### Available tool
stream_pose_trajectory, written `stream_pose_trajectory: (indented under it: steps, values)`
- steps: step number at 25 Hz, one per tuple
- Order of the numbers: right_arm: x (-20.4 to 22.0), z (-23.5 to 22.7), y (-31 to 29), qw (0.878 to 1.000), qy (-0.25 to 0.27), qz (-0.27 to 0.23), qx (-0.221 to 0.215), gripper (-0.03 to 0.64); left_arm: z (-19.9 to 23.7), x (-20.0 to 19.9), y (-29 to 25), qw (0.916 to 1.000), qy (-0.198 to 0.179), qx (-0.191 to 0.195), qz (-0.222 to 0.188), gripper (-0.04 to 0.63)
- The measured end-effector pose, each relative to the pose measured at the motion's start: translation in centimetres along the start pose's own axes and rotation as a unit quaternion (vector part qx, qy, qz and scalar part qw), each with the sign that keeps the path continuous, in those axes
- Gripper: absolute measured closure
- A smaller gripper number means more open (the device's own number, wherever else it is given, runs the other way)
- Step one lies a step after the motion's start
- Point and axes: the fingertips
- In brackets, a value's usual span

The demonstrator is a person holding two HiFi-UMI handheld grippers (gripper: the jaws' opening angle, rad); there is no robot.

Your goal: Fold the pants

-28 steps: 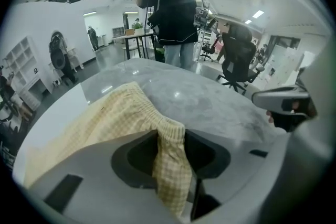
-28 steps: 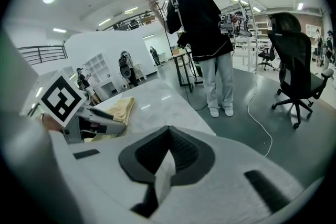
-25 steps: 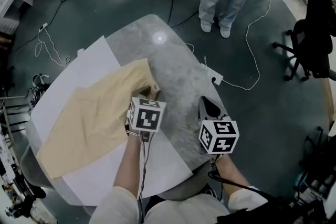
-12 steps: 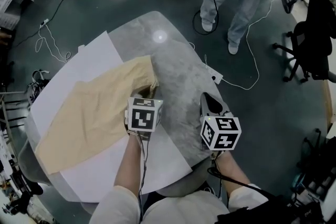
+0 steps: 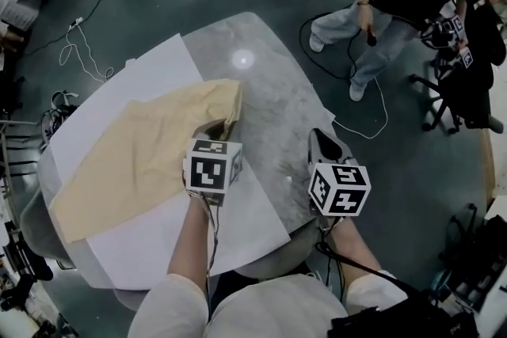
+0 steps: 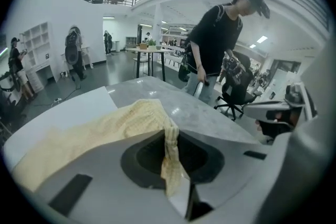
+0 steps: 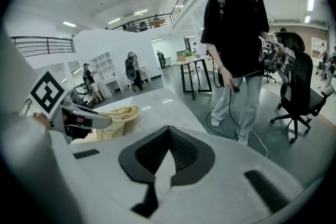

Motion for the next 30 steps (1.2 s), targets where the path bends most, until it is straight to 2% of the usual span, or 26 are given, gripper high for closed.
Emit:
stream_pose_trajectory:
  steps: [6,11,19,30]
  values:
    - [-1.5,3.1,3.7,1.0,0.021,-0.016,-0.009,0.624,1.2,0.3,6.1,0.9993,0.018,-0.017,-0.027,0.548]
    - [-3.4,7.6,6.3,0.998,0.044,-0.029,-0.031,0.624,3.8,0.0,12.4,0.9968,0.035,-0.038,-0.061,0.548]
    - [-5.8,20.3,9.5,0.99,0.091,-0.05,-0.092,0.624,10.5,1.9,23.7,0.9889,0.068,-0.08,-0.105,0.548]
    - [-3.9,35.1,10.8,0.979,0.122,-0.044,-0.155,0.624,19.6,5.8,35.4,0.9738,0.106,-0.141,-0.144,0.548]
Point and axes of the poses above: the fingertips, and each gripper's own axes: y backward along the fingers, z to its left, x out of its underside, and after that the axes turned 5 degrees about -z, right-handed
